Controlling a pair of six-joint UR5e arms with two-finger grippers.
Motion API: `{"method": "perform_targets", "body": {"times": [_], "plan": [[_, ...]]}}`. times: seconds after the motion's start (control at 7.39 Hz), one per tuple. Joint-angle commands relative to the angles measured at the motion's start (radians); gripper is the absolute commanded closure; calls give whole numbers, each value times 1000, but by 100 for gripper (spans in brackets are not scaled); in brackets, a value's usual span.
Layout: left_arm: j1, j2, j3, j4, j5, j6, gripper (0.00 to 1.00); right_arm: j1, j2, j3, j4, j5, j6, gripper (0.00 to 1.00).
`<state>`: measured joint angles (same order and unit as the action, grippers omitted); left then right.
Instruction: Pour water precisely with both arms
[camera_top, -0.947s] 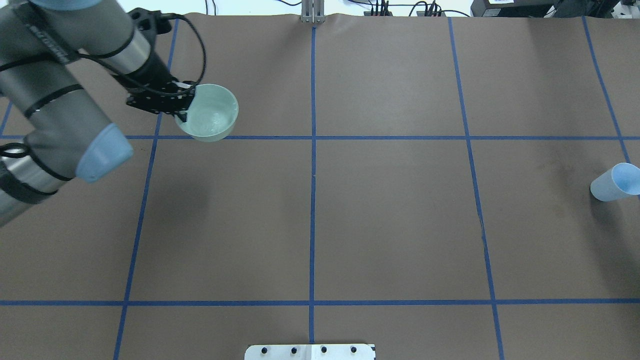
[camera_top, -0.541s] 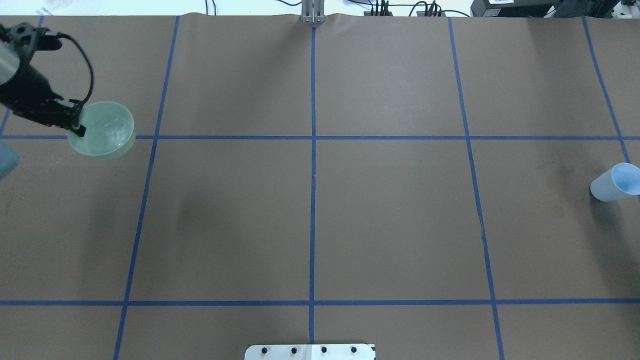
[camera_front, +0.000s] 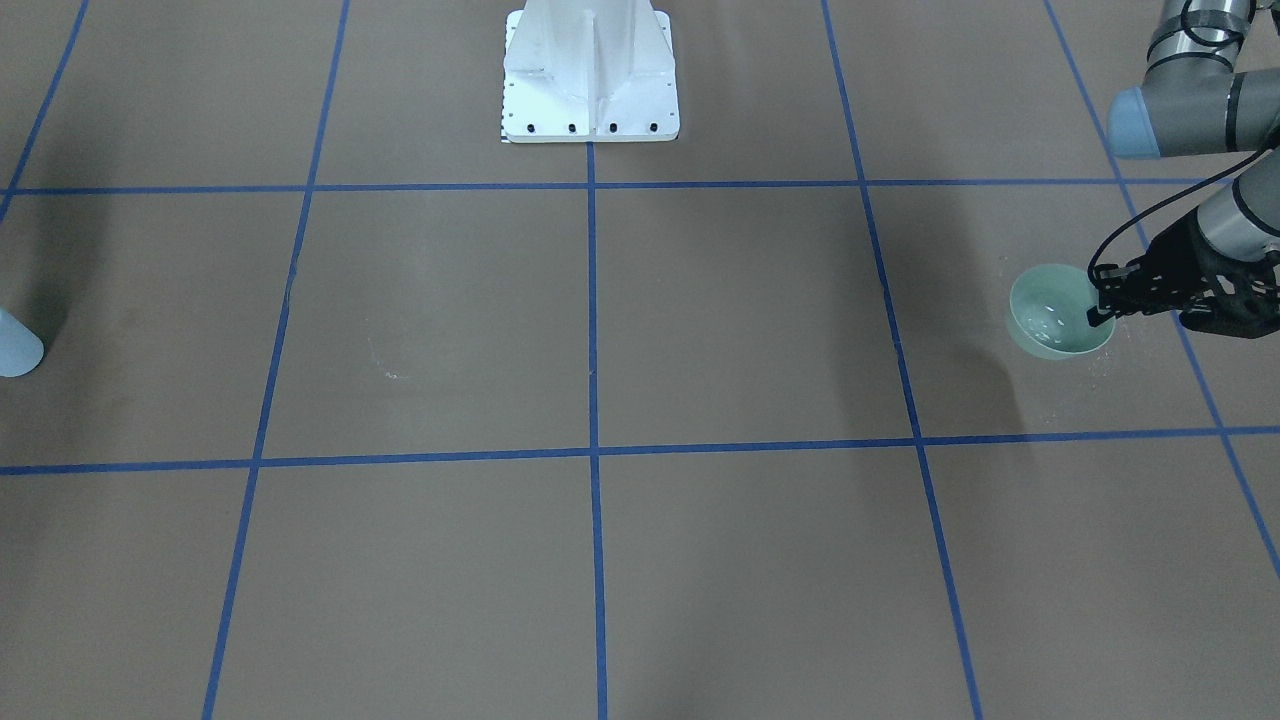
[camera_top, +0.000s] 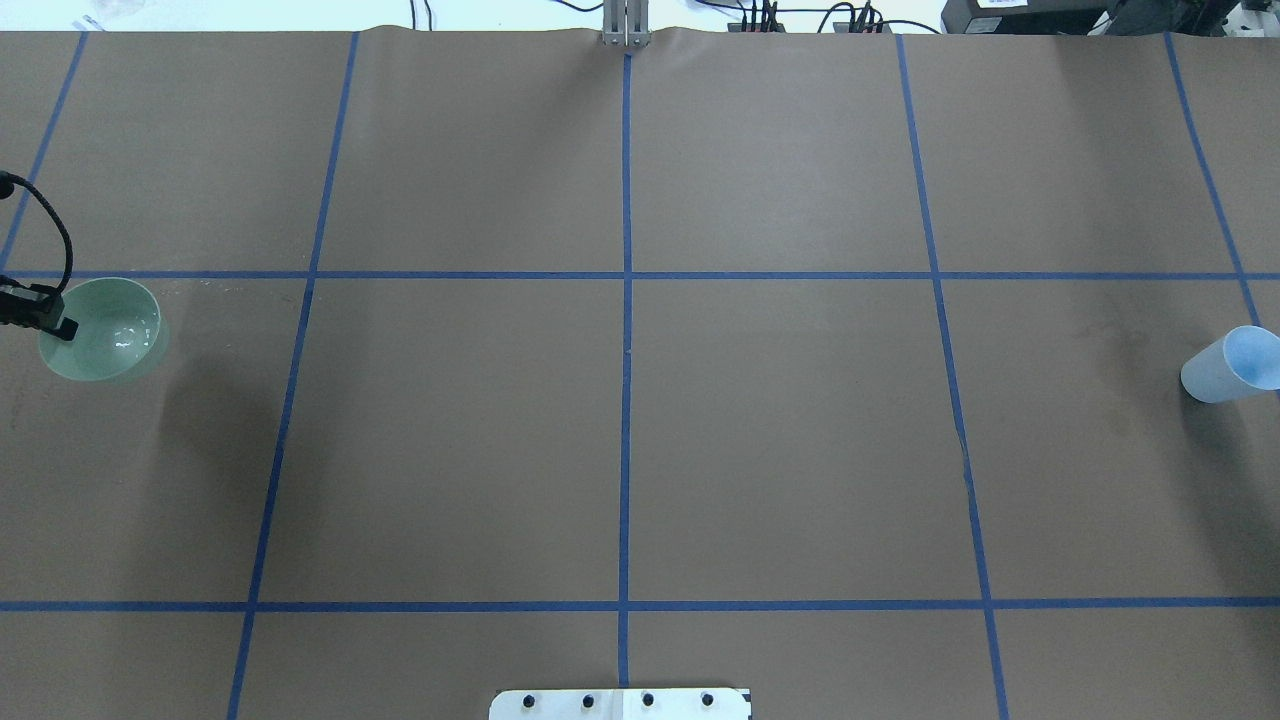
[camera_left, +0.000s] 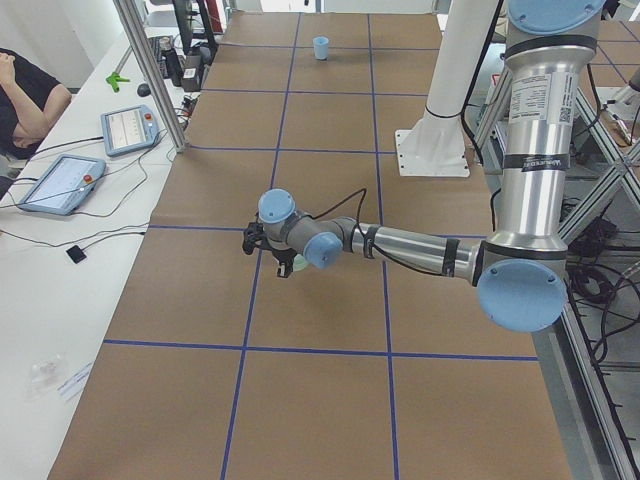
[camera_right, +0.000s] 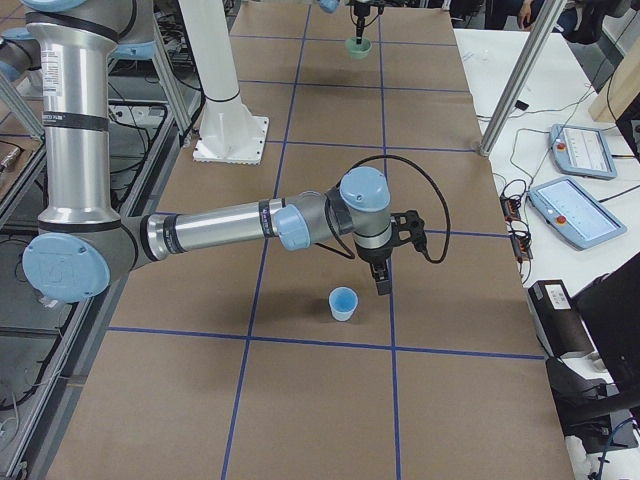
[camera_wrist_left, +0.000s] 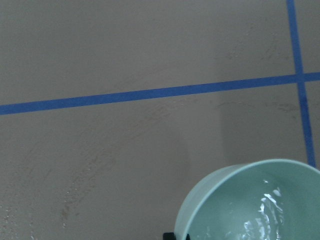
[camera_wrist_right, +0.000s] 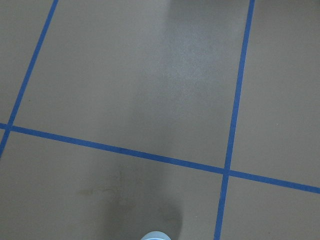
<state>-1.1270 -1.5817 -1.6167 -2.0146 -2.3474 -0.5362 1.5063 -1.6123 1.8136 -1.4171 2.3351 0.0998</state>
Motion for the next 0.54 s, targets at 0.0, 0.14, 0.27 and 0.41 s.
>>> {"method": "perform_targets", "body": {"times": [0.0, 0.14, 0.27, 0.41], "plan": [[1, 2, 50, -29, -1, -1, 100, 0, -8, -14, -43, 0, -85, 0], [3, 3, 55, -29, -1, -2, 100, 0, 0, -28, -98, 0, -176, 0], [3, 3, 57, -27, -1, -5, 100, 11, 5, -34, -149, 0, -234, 0], [6, 3, 58, -27, -1, -8, 100, 11, 2, -36, -172, -2, -239, 0]]}}
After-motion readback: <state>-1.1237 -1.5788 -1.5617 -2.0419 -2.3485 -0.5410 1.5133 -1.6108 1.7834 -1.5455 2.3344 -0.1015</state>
